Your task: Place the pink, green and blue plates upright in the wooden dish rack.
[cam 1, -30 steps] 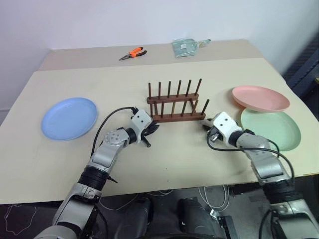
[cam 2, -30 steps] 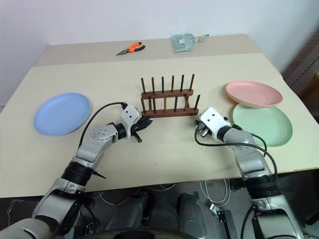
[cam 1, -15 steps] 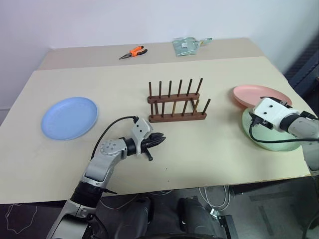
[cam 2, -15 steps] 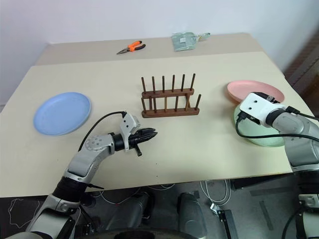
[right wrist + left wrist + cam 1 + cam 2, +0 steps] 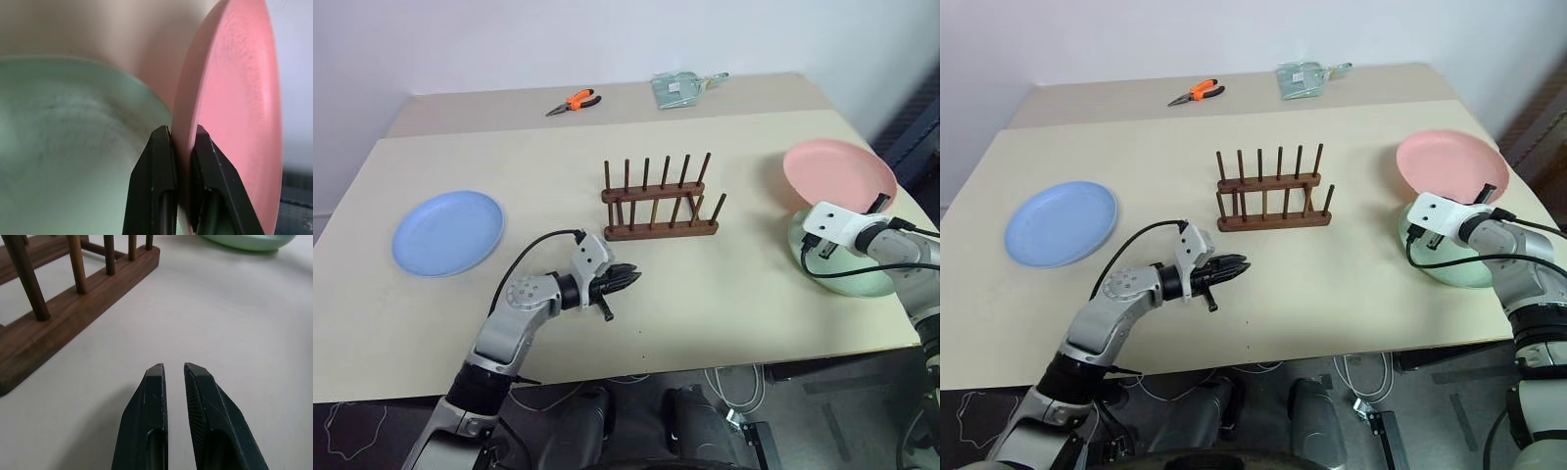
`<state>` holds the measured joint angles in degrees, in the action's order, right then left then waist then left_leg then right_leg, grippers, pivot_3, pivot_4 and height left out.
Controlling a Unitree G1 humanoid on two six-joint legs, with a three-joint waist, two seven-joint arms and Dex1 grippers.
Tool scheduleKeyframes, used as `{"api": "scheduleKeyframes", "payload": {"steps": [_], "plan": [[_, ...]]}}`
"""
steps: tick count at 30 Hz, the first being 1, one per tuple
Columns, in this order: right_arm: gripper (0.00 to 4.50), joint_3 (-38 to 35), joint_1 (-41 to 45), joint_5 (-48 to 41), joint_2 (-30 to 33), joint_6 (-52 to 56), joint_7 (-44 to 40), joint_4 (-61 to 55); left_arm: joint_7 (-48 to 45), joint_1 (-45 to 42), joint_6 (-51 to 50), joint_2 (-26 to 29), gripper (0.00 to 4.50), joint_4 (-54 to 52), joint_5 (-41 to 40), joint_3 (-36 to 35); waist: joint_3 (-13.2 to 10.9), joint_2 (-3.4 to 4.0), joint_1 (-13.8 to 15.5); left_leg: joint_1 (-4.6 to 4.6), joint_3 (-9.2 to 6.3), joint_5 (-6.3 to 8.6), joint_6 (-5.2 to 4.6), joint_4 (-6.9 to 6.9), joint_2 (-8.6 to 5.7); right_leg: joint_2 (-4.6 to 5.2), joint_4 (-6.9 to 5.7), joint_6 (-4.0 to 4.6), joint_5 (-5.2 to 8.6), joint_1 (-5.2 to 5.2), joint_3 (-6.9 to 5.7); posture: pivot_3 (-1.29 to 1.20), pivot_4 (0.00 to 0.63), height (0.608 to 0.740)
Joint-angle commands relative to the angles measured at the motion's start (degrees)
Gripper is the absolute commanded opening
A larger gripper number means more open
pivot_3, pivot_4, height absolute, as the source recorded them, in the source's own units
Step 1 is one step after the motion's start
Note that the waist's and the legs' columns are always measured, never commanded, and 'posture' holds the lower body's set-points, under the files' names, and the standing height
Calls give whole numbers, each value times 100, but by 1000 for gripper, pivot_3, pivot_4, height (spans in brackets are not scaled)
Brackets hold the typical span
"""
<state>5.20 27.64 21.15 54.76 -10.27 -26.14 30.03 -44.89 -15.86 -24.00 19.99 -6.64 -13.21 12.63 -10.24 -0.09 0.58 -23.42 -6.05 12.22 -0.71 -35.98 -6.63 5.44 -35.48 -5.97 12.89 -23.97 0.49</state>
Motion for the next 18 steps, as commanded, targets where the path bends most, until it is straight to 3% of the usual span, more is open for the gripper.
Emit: {"api": "scheduleKeyframes", "payload": {"steps": [1,6,8,13,18], "plan": [[20,-811,75,-970,-83,131,-196,-1518,-14,-6,41,64,580,-196,-103,-132,-10,16,-16,-1,0,0,0,0,0,0,-1,0,0,-3,2,0,150,729],[20,-1894,138,-5329,-1378,2998,-781,-4374,-27,-87,70,100,580,-127,-177,-261,-16,13,-37,-5,-2,1,-1,2,11,-10,-10,-19,-11,-11,10,0,150,729],[20,-2122,112,-6382,-1670,3739,-600,-4928,-27,-111,92,108,580,-104,-190,-268,-16,13,7,-7,-10,1,-1,2,11,-11,-10,-18,-10,-12,7,0,150,729],[20,-2299,93,-7540,-2290,4595,293,-5328,-12,-109,94,101,580,-149,-204,-290,-15,9,34,-12,-11,6,-6,-8,-3,5,6,1,0,-3,3,0,150,729],[20,-2221,-58,-7650,-2478,4776,531,-5339,15,-28,77,107,580,-250,-214,-310,-15,10,17,-20,-7,6,-8,6,-3,6,3,-1,-1,-25,4,0,150,729]]}}
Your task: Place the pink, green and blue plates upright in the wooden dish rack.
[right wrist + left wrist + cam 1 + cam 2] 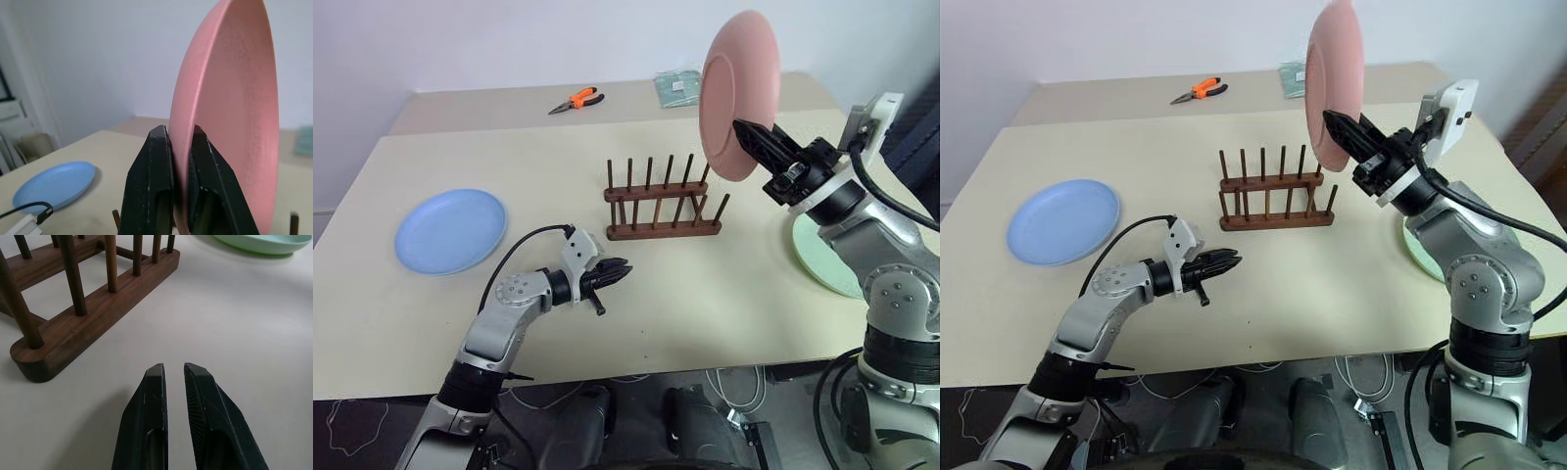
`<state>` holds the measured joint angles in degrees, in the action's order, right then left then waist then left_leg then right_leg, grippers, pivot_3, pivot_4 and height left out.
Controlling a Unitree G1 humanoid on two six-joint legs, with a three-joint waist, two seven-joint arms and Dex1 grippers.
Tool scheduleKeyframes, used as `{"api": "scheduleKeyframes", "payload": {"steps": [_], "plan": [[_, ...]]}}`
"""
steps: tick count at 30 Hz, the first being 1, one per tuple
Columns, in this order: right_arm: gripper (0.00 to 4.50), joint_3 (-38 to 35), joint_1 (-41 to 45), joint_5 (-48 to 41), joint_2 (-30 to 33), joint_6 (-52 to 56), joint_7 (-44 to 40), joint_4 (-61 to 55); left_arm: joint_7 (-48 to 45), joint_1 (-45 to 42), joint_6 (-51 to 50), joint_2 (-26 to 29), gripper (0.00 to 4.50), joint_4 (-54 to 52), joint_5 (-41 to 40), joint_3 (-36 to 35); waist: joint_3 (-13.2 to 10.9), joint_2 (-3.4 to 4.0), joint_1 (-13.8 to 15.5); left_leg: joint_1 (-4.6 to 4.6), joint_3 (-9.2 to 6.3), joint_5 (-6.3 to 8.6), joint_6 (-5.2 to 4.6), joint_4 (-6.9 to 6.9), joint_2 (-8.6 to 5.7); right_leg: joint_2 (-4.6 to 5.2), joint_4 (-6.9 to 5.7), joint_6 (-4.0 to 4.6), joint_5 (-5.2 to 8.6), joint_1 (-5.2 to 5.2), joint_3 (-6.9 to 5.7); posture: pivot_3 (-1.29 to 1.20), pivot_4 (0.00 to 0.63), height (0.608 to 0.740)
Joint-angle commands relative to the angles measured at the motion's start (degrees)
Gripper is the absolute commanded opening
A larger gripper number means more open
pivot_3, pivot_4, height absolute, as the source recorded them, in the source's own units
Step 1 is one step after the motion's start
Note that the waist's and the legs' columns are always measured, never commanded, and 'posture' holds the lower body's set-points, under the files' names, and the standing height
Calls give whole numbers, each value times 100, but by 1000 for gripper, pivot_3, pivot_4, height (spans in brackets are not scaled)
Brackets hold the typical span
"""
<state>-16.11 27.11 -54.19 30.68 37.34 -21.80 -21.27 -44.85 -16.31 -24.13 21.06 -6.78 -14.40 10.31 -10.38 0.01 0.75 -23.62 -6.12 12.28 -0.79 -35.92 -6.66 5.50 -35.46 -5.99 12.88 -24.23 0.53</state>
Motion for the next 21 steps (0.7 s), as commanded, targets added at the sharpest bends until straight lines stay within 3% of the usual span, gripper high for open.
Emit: {"api": "scheduleKeyframes", "payload": {"steps": [1,13,16,21], "plan": [[20,-72,-28,-108,-87,39,113,-184,13,37,85,8,580,-257,-98,-80,0,1,-5,-4,0,0,0,0,1,-1,-2,-2,-1,-5,0,0,150,729],[20,205,-89,284,-267,300,145,616,30,45,58,21,580,-283,-79,-46,0,2,-7,-10,5,-1,0,-6,2,-3,-5,-2,-2,-12,1,0,150,729],[1114,262,14,621,-213,76,28,842,31,37,49,12,580,-282,-82,-37,0,2,-6,-10,5,-1,0,-6,2,-3,-6,-2,-2,-12,1,0,150,729],[3651,-9,-5,1060,170,-315,-279,709,26,83,-3,26,580,-352,-108,-38,-1,3,-1,-11,6,-1,0,-6,2,-4,-6,-4,-4,-13,1,0,150,729]]}}
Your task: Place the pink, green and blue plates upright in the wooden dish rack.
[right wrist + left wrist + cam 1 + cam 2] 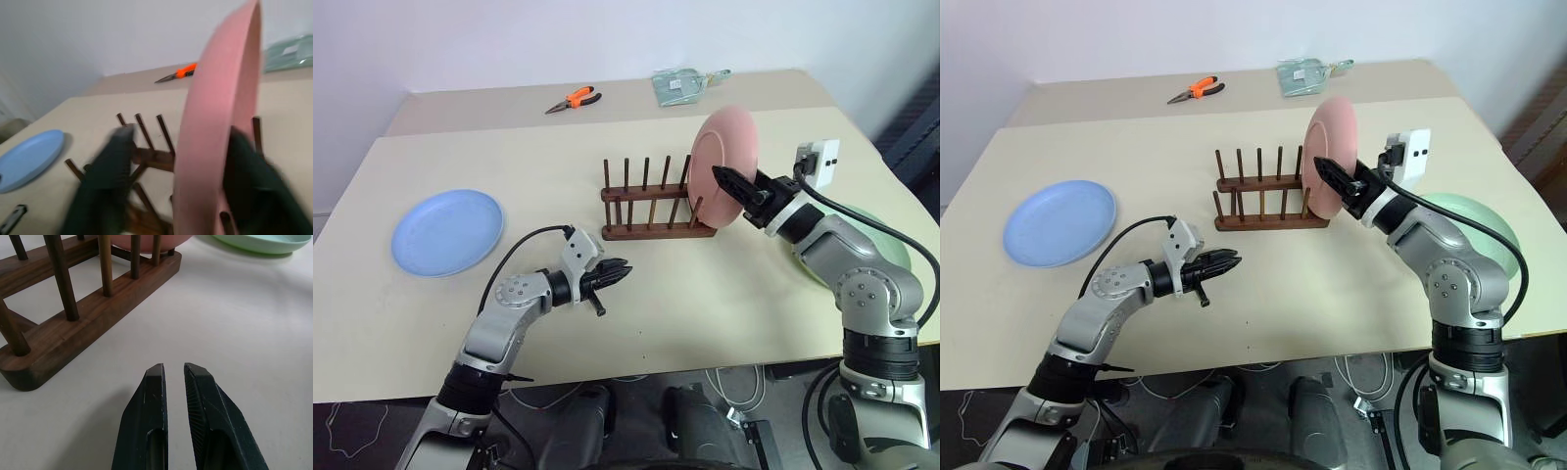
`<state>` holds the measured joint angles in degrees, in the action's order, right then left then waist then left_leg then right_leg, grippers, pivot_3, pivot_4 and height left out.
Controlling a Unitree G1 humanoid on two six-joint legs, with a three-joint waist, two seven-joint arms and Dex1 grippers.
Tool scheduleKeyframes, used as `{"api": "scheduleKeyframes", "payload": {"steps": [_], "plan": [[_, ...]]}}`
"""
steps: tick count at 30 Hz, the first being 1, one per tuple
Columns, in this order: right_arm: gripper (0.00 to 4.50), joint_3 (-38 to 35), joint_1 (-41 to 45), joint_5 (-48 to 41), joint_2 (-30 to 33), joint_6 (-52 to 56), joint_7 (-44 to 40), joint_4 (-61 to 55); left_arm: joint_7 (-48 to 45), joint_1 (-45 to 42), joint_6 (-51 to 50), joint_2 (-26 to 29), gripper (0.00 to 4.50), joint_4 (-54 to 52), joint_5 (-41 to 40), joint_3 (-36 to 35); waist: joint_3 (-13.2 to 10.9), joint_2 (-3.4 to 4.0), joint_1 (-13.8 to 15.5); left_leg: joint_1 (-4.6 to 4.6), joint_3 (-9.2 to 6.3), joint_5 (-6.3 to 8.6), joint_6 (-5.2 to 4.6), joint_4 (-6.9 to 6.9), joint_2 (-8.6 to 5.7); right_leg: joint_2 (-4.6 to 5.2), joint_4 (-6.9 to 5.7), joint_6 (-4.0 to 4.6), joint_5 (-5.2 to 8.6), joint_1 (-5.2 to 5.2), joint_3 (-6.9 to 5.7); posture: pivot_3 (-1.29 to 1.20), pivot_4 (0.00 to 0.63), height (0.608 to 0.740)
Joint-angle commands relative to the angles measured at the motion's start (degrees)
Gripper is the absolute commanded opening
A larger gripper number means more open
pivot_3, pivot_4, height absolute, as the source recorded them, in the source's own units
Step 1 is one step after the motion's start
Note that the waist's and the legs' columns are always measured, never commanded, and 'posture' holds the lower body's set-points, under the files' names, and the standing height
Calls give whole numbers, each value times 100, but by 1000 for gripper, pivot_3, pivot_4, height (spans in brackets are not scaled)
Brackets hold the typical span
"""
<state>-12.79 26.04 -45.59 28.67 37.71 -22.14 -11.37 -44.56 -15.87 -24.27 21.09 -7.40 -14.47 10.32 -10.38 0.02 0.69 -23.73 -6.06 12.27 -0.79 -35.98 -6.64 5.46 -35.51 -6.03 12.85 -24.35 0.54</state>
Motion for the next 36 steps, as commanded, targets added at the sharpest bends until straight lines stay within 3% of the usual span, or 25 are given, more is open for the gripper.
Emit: {"api": "scheduleKeyframes", "payload": {"steps": [1,7,10,16,22,25,30,36], "plan": [[3651,-516,42,175,559,-379,-376,-385,-10,59,-6,33,580,-313,-109,-39,-1,2,14,-2,0,0,0,-2,-1,1,0,0,0,0,0,0,150,729],[3651,-1442,-1209,234,1812,-203,-1313,-919,-115,106,-72,97,580,-347,-164,-33,2,-4,33,-19,-3,3,-5,-5,-2,5,11,-2,1,-2,-10,0,150,729],[3651,-1308,-2175,960,2205,-339,-1443,-932,-211,19,-27,111,580,-230,-176,37,4,-2,9,-18,-2,3,-5,-8,1,6,11,1,3,-1,-10,0,150,729],[3651,-381,-2831,2733,2084,-870,-652,-421,-304,-284,41,-9,580,53,-147,155,6,3,-5,-9,12,3,-4,-14,7,5,3,5,2,0,-4,0,150,729],[3651,59,-2719,3435,1811,-798,-226,93,-362,-364,95,-43,580,146,-120,220,6,2,8,-11,15,3,-4,-11,4,6,4,2,1,-3,-2,0,150,729],[2760,146,-2593,3672,1708,-777,-83,385,-371,-361,112,-41,580,150,-117,224,6,1,9,-9,15,3,-4,-17,4,4,3,2,0,2,-3,0,150,729],[190,1,-2376,3634,1573,-919,-147,358,-369,-290,132,-15,580,112,-104,208,6,1,13,-7,15,2,-4,-17,3,5,4,1,0,5,-4,0,150,729],[59,-307,-2098,3611,1733,-1211,-310,-26,-326,-227,160,19,580,102,-86,168,6,1,6,-5,14,2,-4,-15,4,2,2,1,0,4,-3,0,150,729]]}}
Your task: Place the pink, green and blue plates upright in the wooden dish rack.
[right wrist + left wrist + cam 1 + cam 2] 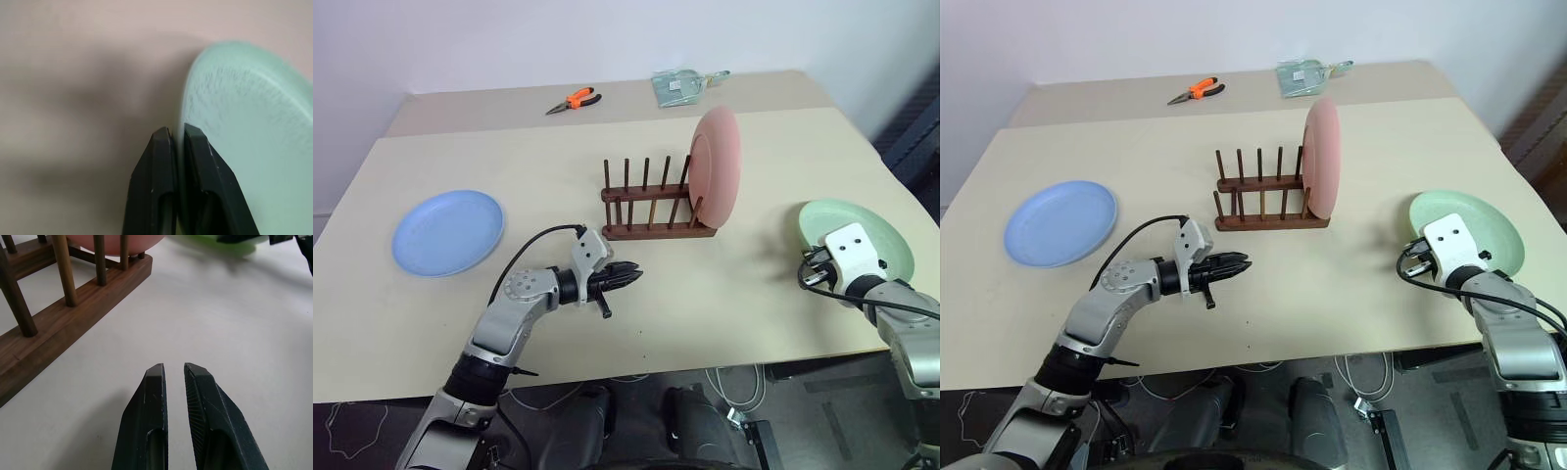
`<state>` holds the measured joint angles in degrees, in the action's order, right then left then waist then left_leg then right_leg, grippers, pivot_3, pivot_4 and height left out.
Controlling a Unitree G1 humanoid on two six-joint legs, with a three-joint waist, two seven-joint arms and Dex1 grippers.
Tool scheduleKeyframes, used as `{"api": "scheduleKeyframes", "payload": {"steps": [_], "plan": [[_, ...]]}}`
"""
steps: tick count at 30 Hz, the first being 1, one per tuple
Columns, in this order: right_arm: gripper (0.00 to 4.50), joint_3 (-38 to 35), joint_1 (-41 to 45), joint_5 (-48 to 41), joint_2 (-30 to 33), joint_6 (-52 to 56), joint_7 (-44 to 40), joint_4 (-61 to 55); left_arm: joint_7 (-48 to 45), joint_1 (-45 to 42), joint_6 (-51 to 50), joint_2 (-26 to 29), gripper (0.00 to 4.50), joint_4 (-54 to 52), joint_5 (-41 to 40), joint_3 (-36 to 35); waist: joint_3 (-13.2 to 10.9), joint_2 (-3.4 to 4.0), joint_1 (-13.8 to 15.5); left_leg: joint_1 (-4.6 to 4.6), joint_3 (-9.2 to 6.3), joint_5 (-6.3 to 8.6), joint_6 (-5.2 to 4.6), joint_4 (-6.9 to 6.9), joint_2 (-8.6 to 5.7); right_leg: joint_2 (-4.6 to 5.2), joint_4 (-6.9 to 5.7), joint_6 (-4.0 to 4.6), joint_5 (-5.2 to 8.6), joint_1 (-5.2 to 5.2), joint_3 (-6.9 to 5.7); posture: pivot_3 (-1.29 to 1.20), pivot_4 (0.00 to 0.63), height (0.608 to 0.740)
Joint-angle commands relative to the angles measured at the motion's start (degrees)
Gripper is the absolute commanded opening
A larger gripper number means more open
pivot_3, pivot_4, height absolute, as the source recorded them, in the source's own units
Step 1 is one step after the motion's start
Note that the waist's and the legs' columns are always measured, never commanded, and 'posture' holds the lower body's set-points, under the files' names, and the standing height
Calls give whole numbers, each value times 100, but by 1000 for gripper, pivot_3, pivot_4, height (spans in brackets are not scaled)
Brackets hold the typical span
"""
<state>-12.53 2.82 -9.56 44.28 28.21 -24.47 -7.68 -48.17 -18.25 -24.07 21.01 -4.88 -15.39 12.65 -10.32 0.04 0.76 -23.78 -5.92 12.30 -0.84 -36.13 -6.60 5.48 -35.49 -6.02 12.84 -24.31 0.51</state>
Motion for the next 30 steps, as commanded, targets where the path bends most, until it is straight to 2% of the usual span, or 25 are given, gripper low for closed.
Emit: {"api": "scheduleKeyframes", "payload": {"steps": [1,7,11,13,18,20,23,30], "plan": [[59,-406,352,-10,206,-365,-98,-508,44,16,146,35,580,-141,4,-88,-1,2,-4,0,0,0,0,0,0,0,0,0,0,0,0,0,150,729],[59,-882,2063,-1372,-127,-18,-227,-1475,113,10,272,125,580,-23,36,-207,-7,14,-33,0,12,0,0,4,5,-4,-10,-6,-3,-12,7,0,150,729],[59,-949,3427,-3288,-788,772,158,-2204,251,-38,400,201,580,133,32,-454,-8,4,-5,-3,1,0,1,8,9,-4,-7,-18,-10,-12,1,0,150,729],[59,-810,3950,-4709,-1550,1031,860,-2444,307,16,425,283,580,132,-7,-639,-8,4,-9,-7,-1,0,0,6,8,-2,-5,-16,-11,-14,3,0,150,729],[59,-216,4093,-6462,-3175,1024,2388,-2482,309,133,479,378,580,112,0,-726,-2,0,-13,-7,-5,0,0,9,6,-2,-6,-13,-11,-16,5,0,150,729],[59,-73,3964,-6682,-3510,1004,2780,-2381,318,163,473,377,580,70,4,-717,-3,1,-9,-8,-4,0,0,10,3,-1,-9,-10,-13,-21,8,0,150,729],[59,206,3638,-6447,-3867,948,3140,-2047,364,213,433,335,580,-42,9,-681,-2,2,-11,-7,-4,0,1,9,1,-2,-10,-10,-13,-22,9,0,150,729],[59,446,3453,-5996,-3909,856,3071,-1687,407,329,311,304,580,-269,-26,-659,-2,3,-53,-6,10,-1,2,12,-1,-2,-52,-12,-15,-45,20,0,150,729]]}}
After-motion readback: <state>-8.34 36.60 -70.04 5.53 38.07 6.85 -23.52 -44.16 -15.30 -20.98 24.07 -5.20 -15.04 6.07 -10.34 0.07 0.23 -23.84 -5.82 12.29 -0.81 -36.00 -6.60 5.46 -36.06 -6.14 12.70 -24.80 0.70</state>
